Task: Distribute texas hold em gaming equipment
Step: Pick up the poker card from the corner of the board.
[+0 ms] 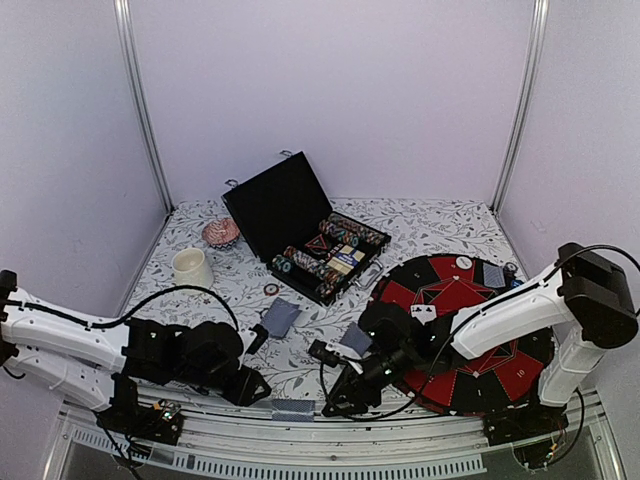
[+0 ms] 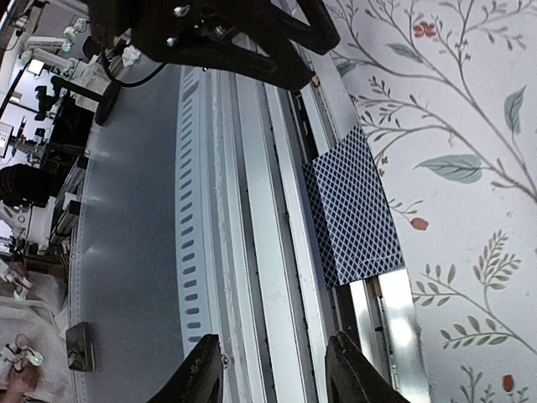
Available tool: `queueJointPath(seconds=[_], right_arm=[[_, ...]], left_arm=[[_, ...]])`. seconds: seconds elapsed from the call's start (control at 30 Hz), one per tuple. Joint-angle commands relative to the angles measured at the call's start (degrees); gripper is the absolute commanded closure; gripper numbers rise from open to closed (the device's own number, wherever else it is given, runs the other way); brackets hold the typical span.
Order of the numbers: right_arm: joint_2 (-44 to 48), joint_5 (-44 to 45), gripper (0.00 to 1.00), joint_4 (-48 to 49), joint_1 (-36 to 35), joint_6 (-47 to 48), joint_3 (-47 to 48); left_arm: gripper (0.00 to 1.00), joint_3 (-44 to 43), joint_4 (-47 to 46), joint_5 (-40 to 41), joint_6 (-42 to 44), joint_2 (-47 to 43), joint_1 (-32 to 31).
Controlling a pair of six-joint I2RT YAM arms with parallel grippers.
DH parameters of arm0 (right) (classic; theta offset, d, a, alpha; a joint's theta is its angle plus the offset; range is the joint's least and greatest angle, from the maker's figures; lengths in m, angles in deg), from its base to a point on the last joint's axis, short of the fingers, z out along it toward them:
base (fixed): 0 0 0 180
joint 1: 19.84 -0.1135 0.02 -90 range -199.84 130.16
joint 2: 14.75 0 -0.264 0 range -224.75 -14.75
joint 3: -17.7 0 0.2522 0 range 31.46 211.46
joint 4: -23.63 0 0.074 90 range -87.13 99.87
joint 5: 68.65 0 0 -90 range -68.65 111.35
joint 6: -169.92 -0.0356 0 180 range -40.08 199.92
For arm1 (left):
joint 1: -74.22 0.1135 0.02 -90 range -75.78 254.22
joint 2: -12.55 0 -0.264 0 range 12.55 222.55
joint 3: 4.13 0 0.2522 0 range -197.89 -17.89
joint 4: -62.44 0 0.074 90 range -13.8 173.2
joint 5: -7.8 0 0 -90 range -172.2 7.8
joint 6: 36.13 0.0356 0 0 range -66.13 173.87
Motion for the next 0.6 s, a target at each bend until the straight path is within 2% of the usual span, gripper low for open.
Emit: queueJointPath(seconds=[0.0, 0.13, 0.23, 0.37, 0.57], right_arm=[[-3.75, 4.85, 0.56, 2.47, -3.37, -11.28, 1.59], [-7.05, 6.5, 0.58, 7.35, -4.13, -19.24, 0.17], [-10.04, 6.89, 0.59, 7.14, -4.14, -22.3, 1.04], [-12.54, 6.98, 0.6, 5.71, -4.21, -24.2, 2.01], [-14.75, 8.77, 0.59, 4.27, -4.21, -23.38, 4.64]], left_arm=[[0.61, 3.79, -7.39, 0.62, -11.62, 1.02, -4.39], [0.56, 7.06, -12.46, 1.78, -14.07, 2.94, -6.39], [0.55, 9.47, -15.76, 2.52, -15.67, 2.97, -6.43], [0.53, 10.37, -16.71, 2.0, -16.37, 3.68, -6.43], [0.44, 11.63, -20.76, 1.12, -14.67, 6.46, -6.53]])
